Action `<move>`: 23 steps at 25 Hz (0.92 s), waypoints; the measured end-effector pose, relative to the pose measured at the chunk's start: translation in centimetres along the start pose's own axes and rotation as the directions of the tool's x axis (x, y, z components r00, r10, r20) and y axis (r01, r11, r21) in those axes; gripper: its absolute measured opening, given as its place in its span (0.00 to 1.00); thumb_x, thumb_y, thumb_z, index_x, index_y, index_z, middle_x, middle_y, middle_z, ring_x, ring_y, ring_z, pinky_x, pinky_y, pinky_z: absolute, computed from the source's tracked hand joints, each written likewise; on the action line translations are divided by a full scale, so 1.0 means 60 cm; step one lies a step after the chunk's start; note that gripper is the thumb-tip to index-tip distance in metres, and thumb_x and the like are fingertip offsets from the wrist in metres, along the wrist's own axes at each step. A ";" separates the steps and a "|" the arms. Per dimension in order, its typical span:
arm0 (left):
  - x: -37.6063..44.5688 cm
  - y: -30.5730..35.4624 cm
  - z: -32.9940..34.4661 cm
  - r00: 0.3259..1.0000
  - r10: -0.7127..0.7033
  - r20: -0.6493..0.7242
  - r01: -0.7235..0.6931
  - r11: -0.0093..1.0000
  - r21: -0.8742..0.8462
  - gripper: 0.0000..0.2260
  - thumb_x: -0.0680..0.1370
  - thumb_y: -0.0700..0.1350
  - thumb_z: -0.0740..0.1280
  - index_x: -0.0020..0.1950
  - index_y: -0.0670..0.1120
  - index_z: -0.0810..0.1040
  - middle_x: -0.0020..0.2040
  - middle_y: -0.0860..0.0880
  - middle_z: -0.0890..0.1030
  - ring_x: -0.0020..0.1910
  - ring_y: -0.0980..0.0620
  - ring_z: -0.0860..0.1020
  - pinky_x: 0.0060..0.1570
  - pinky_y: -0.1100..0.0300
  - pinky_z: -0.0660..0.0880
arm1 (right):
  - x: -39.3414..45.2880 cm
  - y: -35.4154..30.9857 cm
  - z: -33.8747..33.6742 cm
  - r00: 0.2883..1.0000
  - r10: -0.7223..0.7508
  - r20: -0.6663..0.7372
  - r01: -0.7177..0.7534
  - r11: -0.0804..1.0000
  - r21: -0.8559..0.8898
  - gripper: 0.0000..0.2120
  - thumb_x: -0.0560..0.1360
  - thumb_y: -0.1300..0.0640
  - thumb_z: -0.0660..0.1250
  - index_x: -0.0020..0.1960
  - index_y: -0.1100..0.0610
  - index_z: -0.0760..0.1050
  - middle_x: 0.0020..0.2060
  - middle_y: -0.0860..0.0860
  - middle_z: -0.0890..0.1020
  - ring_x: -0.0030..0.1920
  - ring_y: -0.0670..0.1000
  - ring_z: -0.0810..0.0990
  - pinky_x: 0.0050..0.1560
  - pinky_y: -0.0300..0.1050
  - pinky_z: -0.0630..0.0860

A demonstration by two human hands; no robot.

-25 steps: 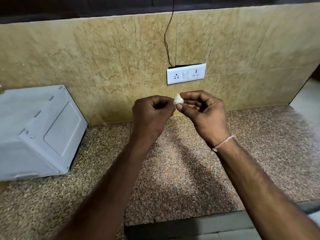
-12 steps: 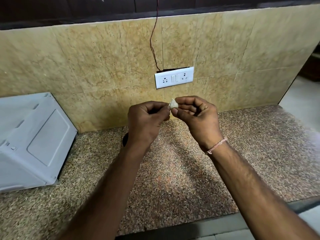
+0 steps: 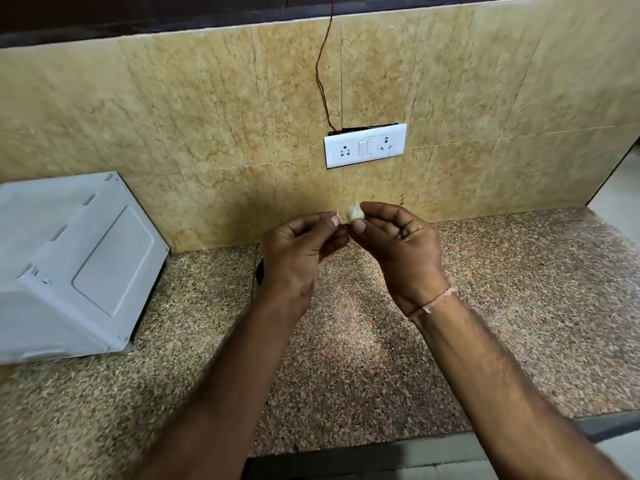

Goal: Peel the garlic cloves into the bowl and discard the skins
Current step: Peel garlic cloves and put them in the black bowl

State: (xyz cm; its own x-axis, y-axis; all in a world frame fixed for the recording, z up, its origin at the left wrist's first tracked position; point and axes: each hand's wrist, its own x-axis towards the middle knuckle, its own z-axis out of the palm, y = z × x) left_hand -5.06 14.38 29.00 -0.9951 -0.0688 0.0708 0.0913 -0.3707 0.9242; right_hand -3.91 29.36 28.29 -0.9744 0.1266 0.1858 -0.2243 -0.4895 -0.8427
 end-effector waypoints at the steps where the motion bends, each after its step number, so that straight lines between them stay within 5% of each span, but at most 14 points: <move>1: 0.000 -0.001 -0.004 0.999 -0.044 -0.014 0.043 0.998 -0.053 0.04 0.78 0.34 0.73 0.51 0.35 0.85 0.48 0.35 0.87 0.46 0.42 0.87 0.48 0.54 0.84 | -0.001 0.005 0.001 0.999 0.034 0.000 -0.034 0.998 0.049 0.13 0.72 0.70 0.73 0.56 0.64 0.81 0.48 0.61 0.87 0.49 0.56 0.87 0.55 0.48 0.83; 6: -0.004 -0.019 -0.032 0.981 -0.193 -0.011 0.185 0.953 -0.240 0.05 0.79 0.34 0.72 0.53 0.36 0.84 0.48 0.38 0.86 0.46 0.46 0.87 0.46 0.57 0.83 | 0.000 0.029 0.002 0.976 0.217 0.015 -0.214 0.946 0.242 0.11 0.77 0.72 0.67 0.59 0.68 0.79 0.53 0.63 0.85 0.54 0.57 0.86 0.55 0.45 0.83; 11: -0.049 -0.089 -0.103 0.932 -0.321 -0.170 0.280 0.933 -0.228 0.03 0.79 0.36 0.72 0.51 0.37 0.85 0.47 0.39 0.86 0.44 0.48 0.86 0.45 0.58 0.84 | -0.033 0.104 -0.017 0.899 0.437 0.001 -0.430 0.885 0.178 0.10 0.78 0.72 0.67 0.60 0.71 0.77 0.54 0.64 0.84 0.54 0.58 0.86 0.54 0.46 0.84; 17: -0.154 -0.194 -0.224 0.742 -0.489 -0.458 0.436 0.871 -0.225 0.05 0.79 0.38 0.73 0.44 0.42 0.88 0.45 0.42 0.87 0.36 0.51 0.84 0.36 0.60 0.82 | -0.102 0.250 -0.046 0.745 0.665 -0.041 -0.664 0.736 -0.134 0.06 0.78 0.67 0.71 0.54 0.62 0.81 0.46 0.57 0.85 0.45 0.52 0.85 0.52 0.47 0.84; 20: -0.200 -0.230 -0.273 0.628 -0.527 -0.572 0.481 0.841 -0.247 0.03 0.79 0.38 0.73 0.51 0.39 0.84 0.44 0.41 0.87 0.32 0.52 0.82 0.30 0.61 0.79 | -0.126 0.339 -0.040 0.694 0.716 -0.072 -0.694 0.640 -0.329 0.10 0.76 0.68 0.74 0.56 0.67 0.81 0.41 0.55 0.85 0.41 0.51 0.83 0.42 0.41 0.84; 23: -0.234 -0.261 -0.312 0.555 -0.547 -0.627 0.533 0.812 -0.237 0.05 0.82 0.38 0.69 0.46 0.41 0.81 0.39 0.43 0.82 0.29 0.53 0.79 0.26 0.64 0.76 | -0.134 0.419 -0.029 0.650 0.758 -0.052 -0.666 0.535 -0.520 0.11 0.75 0.69 0.75 0.56 0.70 0.80 0.40 0.57 0.84 0.41 0.54 0.82 0.41 0.44 0.84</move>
State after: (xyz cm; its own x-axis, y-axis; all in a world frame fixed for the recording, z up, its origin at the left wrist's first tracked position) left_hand 8.18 3.81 6.54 -0.5786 -0.4158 -0.7017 -0.4477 -0.5572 0.6993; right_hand -1.69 17.55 4.70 -0.8023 -0.2441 -0.5447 0.5371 0.1031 -0.8372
